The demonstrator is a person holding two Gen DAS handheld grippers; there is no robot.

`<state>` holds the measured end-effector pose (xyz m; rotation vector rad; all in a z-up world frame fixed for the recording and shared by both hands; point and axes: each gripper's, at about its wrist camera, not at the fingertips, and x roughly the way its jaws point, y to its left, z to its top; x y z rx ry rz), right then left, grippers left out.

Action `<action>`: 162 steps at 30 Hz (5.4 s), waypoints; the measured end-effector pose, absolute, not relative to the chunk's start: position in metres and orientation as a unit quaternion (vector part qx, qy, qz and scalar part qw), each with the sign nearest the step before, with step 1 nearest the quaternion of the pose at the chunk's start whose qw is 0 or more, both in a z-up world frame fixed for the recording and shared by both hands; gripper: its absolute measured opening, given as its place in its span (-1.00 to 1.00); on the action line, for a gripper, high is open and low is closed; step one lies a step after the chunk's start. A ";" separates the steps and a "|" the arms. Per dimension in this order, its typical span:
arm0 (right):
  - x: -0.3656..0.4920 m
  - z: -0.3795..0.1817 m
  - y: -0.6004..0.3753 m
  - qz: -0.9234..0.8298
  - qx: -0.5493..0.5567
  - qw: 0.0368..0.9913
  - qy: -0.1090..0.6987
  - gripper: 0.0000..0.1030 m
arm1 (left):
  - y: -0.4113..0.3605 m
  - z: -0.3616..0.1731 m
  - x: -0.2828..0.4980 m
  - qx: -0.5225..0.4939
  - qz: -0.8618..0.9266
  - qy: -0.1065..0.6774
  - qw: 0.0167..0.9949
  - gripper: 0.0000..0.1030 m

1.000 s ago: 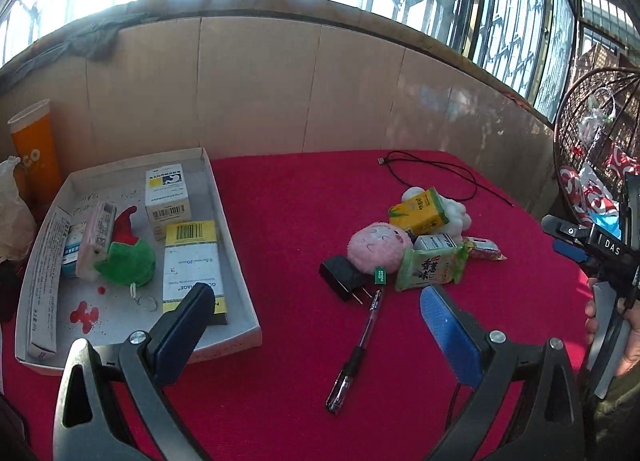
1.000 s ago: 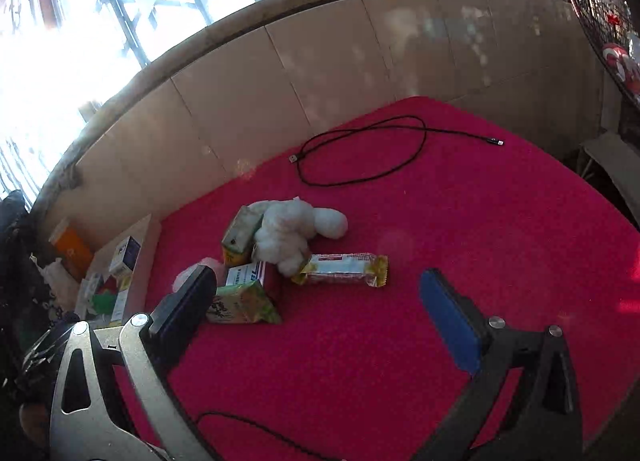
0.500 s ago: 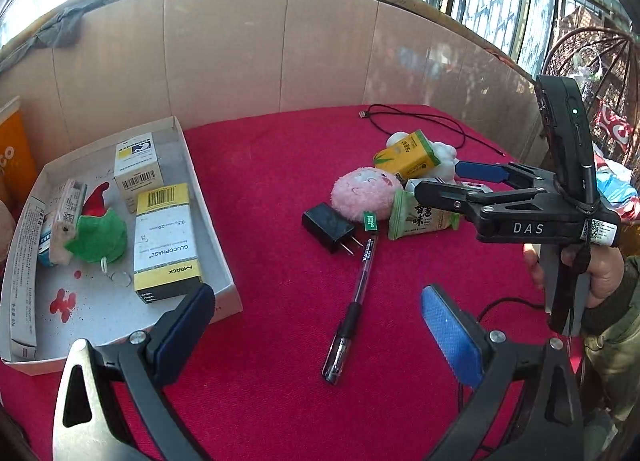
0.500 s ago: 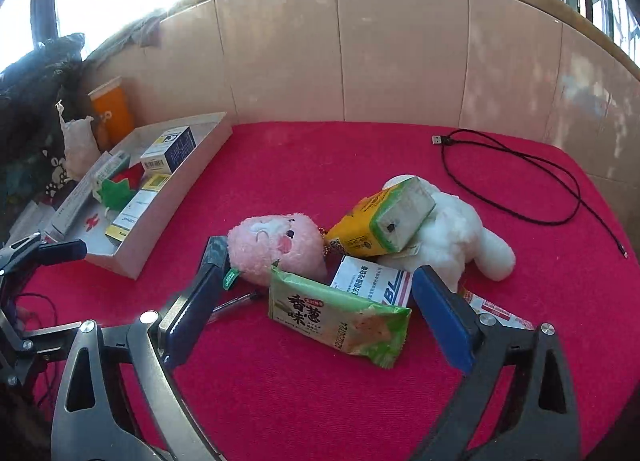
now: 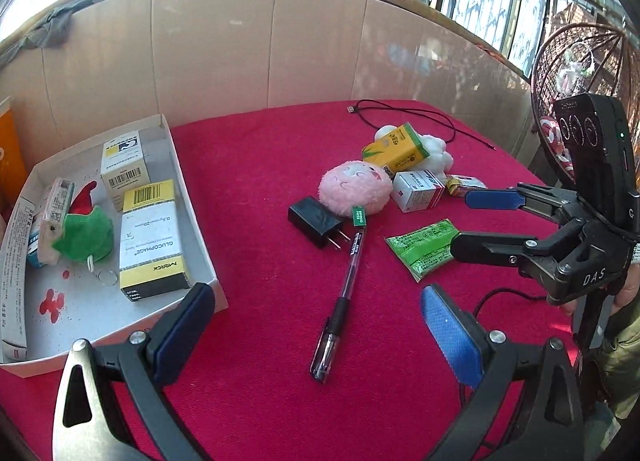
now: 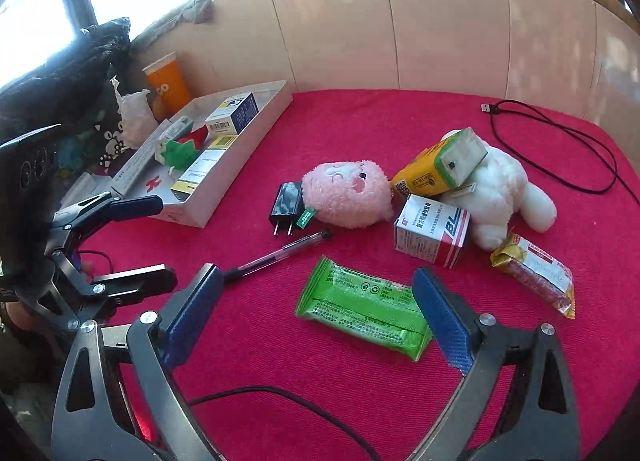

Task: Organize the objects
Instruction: 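Grasp the green snack packet with the right tool while the left tool grasps the black pen, then lift and carry the pen and green packet toward the white tray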

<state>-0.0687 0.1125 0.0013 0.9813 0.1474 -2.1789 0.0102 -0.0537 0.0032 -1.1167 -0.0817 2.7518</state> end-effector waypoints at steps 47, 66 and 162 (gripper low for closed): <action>-0.062 -0.042 0.107 -0.834 0.418 0.324 0.156 -0.29 | -0.010 -0.040 -0.033 -0.447 0.880 0.062 0.149 0.21; -0.043 -0.011 0.140 -0.878 0.381 0.282 0.065 -0.29 | -0.007 -0.022 -0.005 -0.388 0.912 0.073 0.110 -0.86; -0.078 0.031 -0.115 -0.822 0.405 0.396 0.046 -0.29 | -0.268 0.048 -0.012 -0.266 0.944 -0.171 -0.096 -0.85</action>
